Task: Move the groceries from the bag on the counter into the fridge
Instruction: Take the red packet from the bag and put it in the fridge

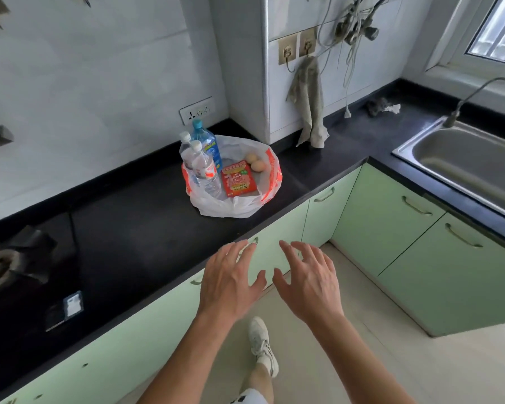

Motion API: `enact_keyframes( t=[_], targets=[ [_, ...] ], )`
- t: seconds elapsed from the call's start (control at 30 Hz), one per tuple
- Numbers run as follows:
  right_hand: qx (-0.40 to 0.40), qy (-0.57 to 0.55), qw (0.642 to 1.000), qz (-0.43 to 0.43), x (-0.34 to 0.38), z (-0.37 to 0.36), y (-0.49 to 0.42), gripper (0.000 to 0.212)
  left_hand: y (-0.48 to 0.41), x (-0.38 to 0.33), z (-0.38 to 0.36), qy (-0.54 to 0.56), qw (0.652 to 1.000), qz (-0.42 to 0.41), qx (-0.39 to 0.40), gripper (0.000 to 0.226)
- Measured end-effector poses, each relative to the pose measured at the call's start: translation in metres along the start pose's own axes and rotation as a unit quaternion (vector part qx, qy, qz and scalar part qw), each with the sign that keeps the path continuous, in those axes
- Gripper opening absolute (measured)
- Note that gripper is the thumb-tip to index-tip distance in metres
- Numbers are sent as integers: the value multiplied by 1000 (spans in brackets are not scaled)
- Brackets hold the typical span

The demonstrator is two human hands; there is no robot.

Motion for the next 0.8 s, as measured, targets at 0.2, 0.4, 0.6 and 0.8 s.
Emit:
enact_keyframes(
  t=[0.2, 0.4, 0.6, 0.8],
  targets=[
    [0, 21, 1000, 14, 20, -12, -78, 54, -59, 42, -12, 10, 1000, 16, -10, 57],
    [-4, 42, 999, 29, 50, -22, -166, 55, -123, 99, -19, 41, 999, 27, -6, 59],
    [7, 53, 998, 28, 68, -48, -225, 56, -172, 148, -34, 55, 998, 35, -15, 60],
    [36, 60, 997, 30, 66, -75, -256, 57, -202, 168, -63, 109, 992, 56, 5, 64]
  ],
)
Point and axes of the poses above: each hand's wrist, its own y-axis away from the middle knuckle, its own z-axis out of the back of the hand, x = y × z, the point moved 9 cm from there along -y, towards the middle knuckle, and after that the axes turned 14 degrees about -z, right-handed, at the moved point
